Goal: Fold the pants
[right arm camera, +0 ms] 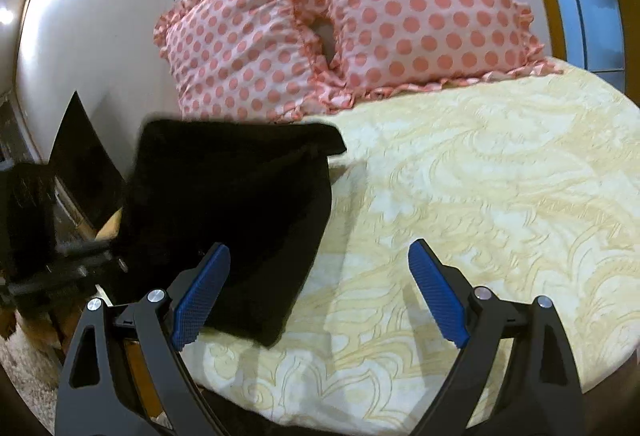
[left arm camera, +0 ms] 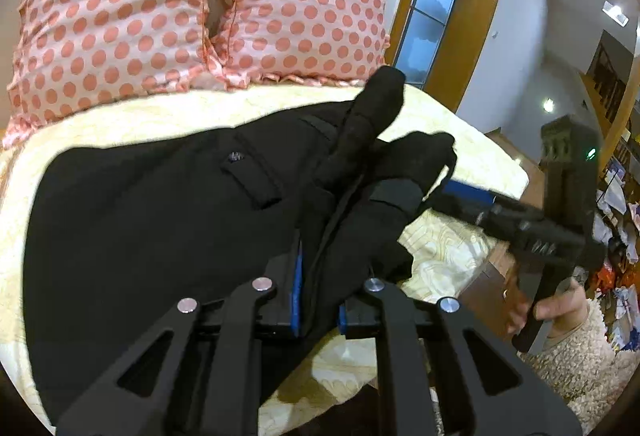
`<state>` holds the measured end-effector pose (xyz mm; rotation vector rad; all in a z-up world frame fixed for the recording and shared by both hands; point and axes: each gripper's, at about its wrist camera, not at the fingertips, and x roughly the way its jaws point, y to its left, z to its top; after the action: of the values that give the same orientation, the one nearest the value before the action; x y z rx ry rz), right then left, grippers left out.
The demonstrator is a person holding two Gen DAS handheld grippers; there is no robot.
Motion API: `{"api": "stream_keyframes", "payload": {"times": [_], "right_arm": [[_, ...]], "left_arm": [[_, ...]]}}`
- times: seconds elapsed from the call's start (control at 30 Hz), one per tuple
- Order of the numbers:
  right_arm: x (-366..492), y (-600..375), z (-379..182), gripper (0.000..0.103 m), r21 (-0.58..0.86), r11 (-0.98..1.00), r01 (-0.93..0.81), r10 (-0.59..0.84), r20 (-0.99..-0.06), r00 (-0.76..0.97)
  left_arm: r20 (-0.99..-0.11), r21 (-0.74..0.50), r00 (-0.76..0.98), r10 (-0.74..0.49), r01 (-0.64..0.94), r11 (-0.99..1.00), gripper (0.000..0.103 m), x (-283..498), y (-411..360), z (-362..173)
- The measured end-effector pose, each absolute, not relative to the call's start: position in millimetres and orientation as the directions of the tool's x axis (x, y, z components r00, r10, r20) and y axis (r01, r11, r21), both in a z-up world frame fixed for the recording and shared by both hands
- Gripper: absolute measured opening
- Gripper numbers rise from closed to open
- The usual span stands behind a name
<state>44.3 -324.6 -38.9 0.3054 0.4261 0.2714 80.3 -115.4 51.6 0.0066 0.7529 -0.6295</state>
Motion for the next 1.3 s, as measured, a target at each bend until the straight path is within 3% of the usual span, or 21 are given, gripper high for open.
{"api": "stream_keyframes", "payload": {"times": [0.2,0.23,0.33,0.37,0.43,0.53,0.6,0.7,0.8,0.93,1.07,1.17,1.23,1.3], "right_arm": [[35.2,-329.4,-19.9,0.093,0.331,0.928,-0.172,0.275,-0.295,0.915],[32.4,-328.7,-16.0,0.093,0.326,0.929,-0.174,0.271,-0.28,0.921],[24.8,-325.5,-2.1,0.093,0.313,0.928,-0.203,0.281,-0.226,0.933],[21.6,-322.4,4.2,0.093,0.305,0.926,-0.222,0.29,-0.199,0.936],[18.4,-313.3,13.3,0.092,0.296,0.916,-0.271,0.327,-0.157,0.932],[27.5,-286.4,15.1,0.091,0.278,0.893,-0.354,0.408,-0.17,0.897],[37.4,-262.5,10.6,0.087,0.243,0.893,-0.378,0.429,-0.212,0.878],[53.2,-234.6,-1.4,0.084,0.228,0.887,-0.402,0.455,-0.278,0.846],[67.2,-217.0,-15.1,0.084,0.214,0.893,-0.395,0.448,-0.351,0.822],[91.2,-210.4,-43.4,0.085,0.234,0.914,-0.33,0.405,-0.521,0.751],[86.9,-203.0,-41.5,0.085,0.166,0.925,-0.343,0.376,-0.539,0.754],[84.4,-222.1,-21.3,0.085,0.273,0.894,-0.355,0.447,-0.485,0.752],[87.4,-244.7,-4.8,0.092,0.319,0.899,-0.299,0.419,-0.433,0.798],[102.3,-268.1,3.4,0.093,0.363,0.909,-0.204,0.363,-0.451,0.816]], "left_arm": [[-0.651,-0.267,0.539,-0.534,0.496,0.826,0.018,90.5,-121.4,36.3],[-0.652,-0.26,0.533,-0.539,0.511,0.819,0.024,85.2,-121.5,37.4],[-0.65,-0.269,0.486,-0.584,0.572,0.775,0.057,69.3,-116.8,44.5],[-0.635,-0.269,0.486,-0.601,0.59,0.761,0.078,58.6,-110.1,50.5],[-0.579,-0.257,0.535,-0.616,0.597,0.76,0.083,42.7,-93.9,63.1],[-0.491,-0.184,0.69,-0.532,0.515,0.837,0.095,35.5,-62.1,81.5],[-0.47,-0.149,0.779,-0.414,0.393,0.907,0.097,44.0,-42.9,82.5],[-0.519,-0.113,0.802,-0.296,0.279,0.954,0.097,58.2,-31.4,68.6],[-0.582,-0.071,0.775,-0.244,0.251,0.965,0.097,65.7,-33.8,48.9],[-0.656,-0.1,0.713,-0.246,0.241,0.965,0.096,75.5,-31.1,23.1],[-0.643,-0.124,0.719,-0.265,0.244,0.962,0.097,78.9,-24.8,11.3],[-0.623,-0.099,0.737,-0.262,0.258,0.961,0.097,69.4,-24.8,15.5],[-0.596,-0.097,0.758,-0.265,0.26,0.961,0.099,63.1,-22.1,21.6],[-0.569,-0.11,0.775,-0.276,0.26,0.959,0.101,59.6,-16.7,25.5]]}}
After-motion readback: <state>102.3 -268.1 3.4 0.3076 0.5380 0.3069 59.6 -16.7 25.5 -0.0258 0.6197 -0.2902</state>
